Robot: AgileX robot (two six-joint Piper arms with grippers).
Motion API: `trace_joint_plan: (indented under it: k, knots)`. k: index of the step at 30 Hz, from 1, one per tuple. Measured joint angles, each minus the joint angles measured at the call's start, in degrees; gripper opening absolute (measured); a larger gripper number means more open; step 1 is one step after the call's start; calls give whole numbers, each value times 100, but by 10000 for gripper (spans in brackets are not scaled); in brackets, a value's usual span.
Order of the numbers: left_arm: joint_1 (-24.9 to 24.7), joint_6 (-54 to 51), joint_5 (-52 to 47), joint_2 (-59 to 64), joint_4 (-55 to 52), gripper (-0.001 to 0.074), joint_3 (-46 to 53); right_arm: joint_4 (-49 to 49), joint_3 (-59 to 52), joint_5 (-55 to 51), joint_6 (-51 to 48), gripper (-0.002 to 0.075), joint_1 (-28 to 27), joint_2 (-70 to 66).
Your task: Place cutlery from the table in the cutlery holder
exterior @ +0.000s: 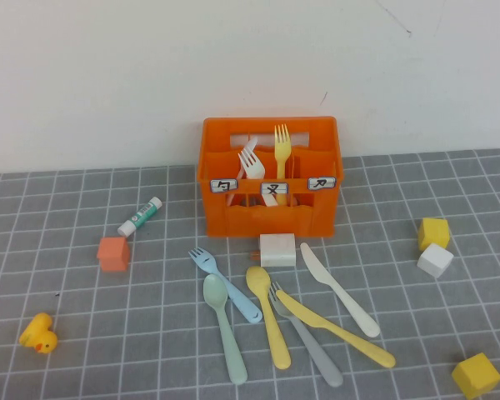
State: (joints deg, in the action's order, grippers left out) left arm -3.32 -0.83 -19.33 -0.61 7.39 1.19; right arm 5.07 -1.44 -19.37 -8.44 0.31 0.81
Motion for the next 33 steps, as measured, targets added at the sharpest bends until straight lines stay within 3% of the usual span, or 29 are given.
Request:
trace_joint_plan:
  k: [22,26,33]
  knots:
    - [0,0,240,0,0,0,22,43,-11,179,0,-1,0,0]
    - [0,0,1308,0,0,0,46,54,-23,1216,0,-1,0,0]
    - [0,0,3929,0,0,0,46,40,-23,4216,57,-1,0,0]
